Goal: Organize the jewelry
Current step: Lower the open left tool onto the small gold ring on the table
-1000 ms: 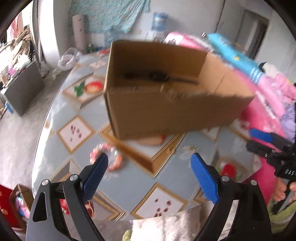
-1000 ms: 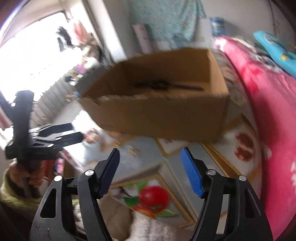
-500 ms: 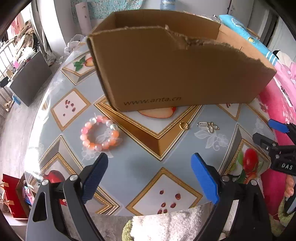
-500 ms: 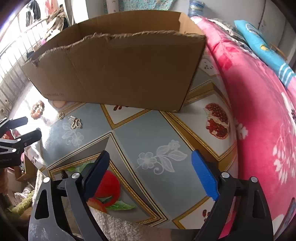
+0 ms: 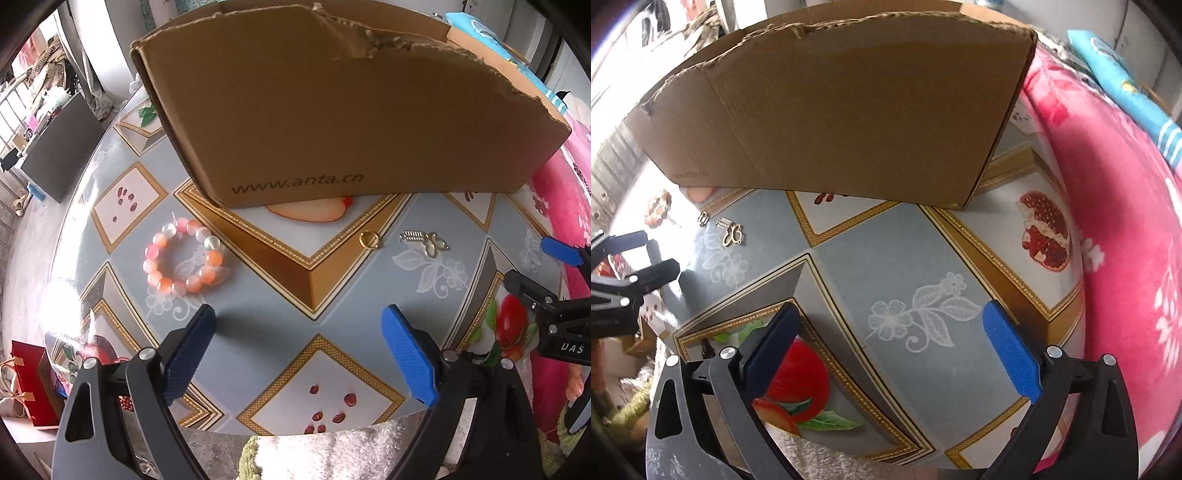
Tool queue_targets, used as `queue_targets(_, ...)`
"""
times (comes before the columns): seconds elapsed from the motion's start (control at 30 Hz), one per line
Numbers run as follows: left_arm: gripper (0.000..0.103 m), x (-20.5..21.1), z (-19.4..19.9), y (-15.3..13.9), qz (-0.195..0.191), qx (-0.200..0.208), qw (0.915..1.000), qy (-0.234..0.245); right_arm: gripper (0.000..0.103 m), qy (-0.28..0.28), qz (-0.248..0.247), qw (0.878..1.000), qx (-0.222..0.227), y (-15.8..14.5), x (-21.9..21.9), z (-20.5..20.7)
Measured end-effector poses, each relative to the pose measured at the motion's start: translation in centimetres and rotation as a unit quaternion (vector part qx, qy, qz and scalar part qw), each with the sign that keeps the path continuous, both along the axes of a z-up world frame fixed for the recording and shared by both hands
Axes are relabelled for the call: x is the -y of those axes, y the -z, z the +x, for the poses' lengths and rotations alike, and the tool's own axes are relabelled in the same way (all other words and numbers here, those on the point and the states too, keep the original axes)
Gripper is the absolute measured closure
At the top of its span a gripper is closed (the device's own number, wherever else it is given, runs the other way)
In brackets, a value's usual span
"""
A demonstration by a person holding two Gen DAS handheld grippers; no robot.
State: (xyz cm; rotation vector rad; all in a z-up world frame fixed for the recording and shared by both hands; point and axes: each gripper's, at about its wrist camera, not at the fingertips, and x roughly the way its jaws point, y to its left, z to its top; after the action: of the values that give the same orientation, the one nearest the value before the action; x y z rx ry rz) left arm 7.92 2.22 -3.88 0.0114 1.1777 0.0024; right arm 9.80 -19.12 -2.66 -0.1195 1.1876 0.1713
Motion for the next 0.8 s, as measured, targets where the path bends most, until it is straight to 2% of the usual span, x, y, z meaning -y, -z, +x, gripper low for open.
queue_targets(0.3, 0.014, 0.5, 0.2, -0.2, 0.006, 0.000, 1.0000, 0.005, 0.008, -0.008, 0.010, 1.000, 0.016, 0.2, 1.3, -0.2)
queue_targets(0.63, 0.014, 1.1, 0.3, -0.7, 0.009, 0.005, 0.9999, 0.009, 0.008, -0.010, 0.000, 1.000, 0.017, -0.8, 0.5, -1.1)
queue_targets(0.8, 0.014, 1.6, 0.3, -0.7, 0.009, 0.007, 0.9998, 0.013, 0.008, -0.018, 0.026, 0.999, 0.044, -1.8, -0.6, -1.1)
